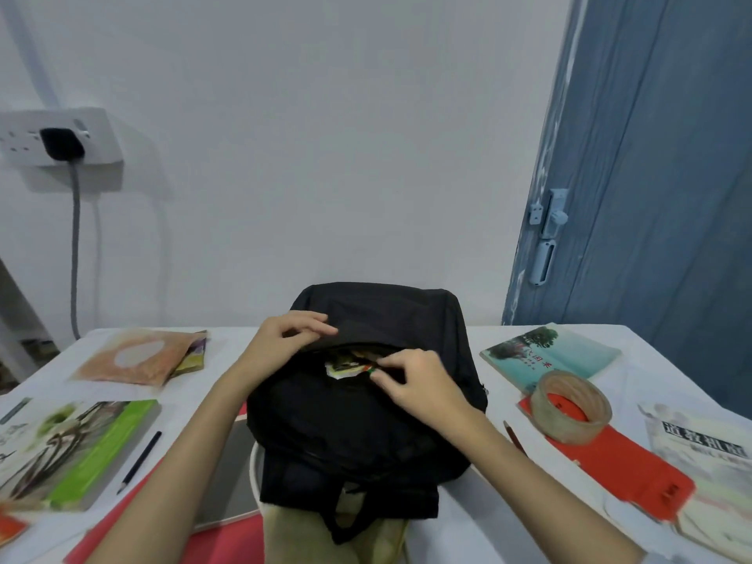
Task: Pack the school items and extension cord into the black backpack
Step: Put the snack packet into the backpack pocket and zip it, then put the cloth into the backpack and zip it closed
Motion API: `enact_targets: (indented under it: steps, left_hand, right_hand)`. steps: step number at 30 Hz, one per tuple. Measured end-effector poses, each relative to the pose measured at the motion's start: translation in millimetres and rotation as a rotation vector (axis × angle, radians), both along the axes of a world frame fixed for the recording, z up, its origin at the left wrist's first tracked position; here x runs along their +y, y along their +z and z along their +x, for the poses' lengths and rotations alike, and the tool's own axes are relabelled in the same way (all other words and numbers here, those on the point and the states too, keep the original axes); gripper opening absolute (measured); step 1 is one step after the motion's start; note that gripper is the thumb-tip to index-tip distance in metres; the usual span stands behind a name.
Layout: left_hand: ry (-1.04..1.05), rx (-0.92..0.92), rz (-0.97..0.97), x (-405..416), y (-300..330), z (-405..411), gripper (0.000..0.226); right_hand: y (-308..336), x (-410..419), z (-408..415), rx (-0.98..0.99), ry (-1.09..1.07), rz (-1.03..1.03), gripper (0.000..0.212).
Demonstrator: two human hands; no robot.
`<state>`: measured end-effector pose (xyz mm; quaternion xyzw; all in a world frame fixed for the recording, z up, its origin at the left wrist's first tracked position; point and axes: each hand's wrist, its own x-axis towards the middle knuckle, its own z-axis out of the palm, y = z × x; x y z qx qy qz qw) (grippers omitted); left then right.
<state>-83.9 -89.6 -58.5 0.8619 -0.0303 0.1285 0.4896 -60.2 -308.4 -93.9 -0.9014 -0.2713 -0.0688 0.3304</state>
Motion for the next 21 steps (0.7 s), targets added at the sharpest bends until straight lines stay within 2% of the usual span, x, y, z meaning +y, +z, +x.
enact_targets:
  steps: [2, 4, 5, 7, 8, 9, 11, 13, 16, 21]
  left_hand:
    - [0.241, -0.022, -0.084, 13, -8, 2, 0.022]
    - [0.418, 0.093, -0.173, 25, -18, 3, 0.036]
    - [0.423, 0.185, -0.225, 30, -22, 3, 0.046]
    - [0.356, 0.364, -0.353, 33, -28, 4, 0.067]
    - [0.330, 0.426, -0.401, 33, -30, 6, 0.074]
    - [0.322, 0.454, -0.417, 32, -30, 7, 0.075]
    - [0.347, 0.436, -0.380, 28, -25, 9, 0.064]
    - [0.360, 0.379, -0.371, 23, -18, 12, 0.055]
    - [0.300, 0.299, -0.398, 11, -7, 15, 0.057]
    - [0.174, 0.130, -0.529, -39, -3, 18, 0.049]
  right_hand:
    - [4, -24, 0, -0.055, -0.207, 0.396, 0.011]
    - [0, -51, 10, 0.019, -0.507, 0.561, 0.013]
    - [-5, -62, 17, 0.160, -0.609, 0.554, 0.027]
    - [-15, -73, 27, 0.555, -0.646, 0.475, 0.060]
    - [-21, -71, 28, 0.724, -0.599, 0.493, 0.066]
    - [-25, -68, 29, 0.821, -0.538, 0.565, 0.062]
    - [-31, -64, 34, 0.764, -0.495, 0.636, 0.042]
    - [-28, -65, 43, 0.603, -0.528, 0.641, 0.045]
    - [3, -83, 46, 0.433, -0.522, 0.716, 0.046]
    - [33, -137, 52, 0.171, -0.568, 0.646, 0.053]
